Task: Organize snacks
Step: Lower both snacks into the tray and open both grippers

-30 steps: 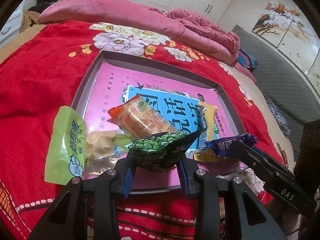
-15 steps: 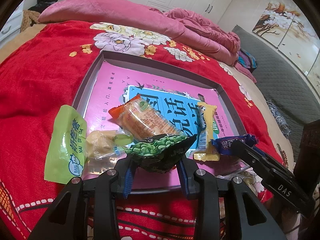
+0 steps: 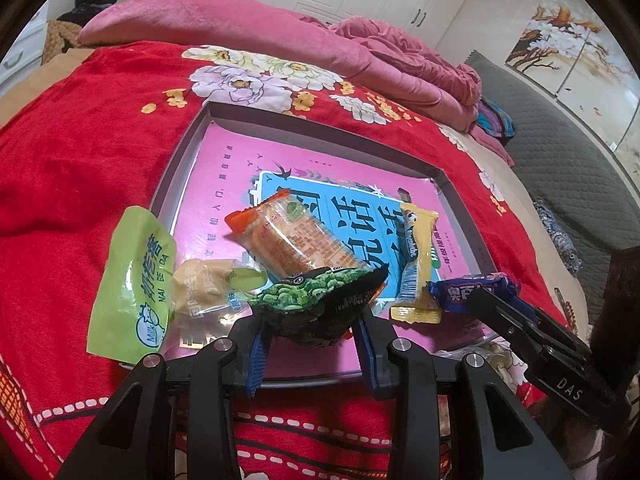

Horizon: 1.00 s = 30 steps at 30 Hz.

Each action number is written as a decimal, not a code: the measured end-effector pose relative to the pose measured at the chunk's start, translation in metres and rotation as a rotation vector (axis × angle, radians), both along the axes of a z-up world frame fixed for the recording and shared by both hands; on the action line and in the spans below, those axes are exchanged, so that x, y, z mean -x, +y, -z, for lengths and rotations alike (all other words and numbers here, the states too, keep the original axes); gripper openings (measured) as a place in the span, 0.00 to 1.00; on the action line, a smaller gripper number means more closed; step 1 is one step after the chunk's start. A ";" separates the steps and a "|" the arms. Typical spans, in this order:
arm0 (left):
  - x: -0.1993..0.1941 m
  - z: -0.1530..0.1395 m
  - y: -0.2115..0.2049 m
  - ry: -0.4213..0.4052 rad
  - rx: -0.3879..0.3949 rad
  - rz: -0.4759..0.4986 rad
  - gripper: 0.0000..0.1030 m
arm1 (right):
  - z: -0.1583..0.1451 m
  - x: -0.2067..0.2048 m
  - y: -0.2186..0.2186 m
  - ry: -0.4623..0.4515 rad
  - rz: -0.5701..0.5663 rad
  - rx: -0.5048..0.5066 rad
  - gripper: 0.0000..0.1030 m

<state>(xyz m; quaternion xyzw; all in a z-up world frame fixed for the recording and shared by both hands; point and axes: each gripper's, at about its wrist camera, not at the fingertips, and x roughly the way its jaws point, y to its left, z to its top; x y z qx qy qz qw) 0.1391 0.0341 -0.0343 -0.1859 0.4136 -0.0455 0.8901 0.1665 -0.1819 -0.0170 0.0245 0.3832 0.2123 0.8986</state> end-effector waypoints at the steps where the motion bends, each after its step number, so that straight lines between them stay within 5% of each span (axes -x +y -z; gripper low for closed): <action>1: 0.000 0.000 0.001 0.000 -0.001 -0.003 0.38 | 0.000 0.001 0.000 -0.002 -0.001 0.005 0.56; 30: 0.002 -0.002 0.005 -0.003 -0.026 -0.036 0.49 | -0.004 0.004 -0.004 -0.040 0.025 0.040 0.66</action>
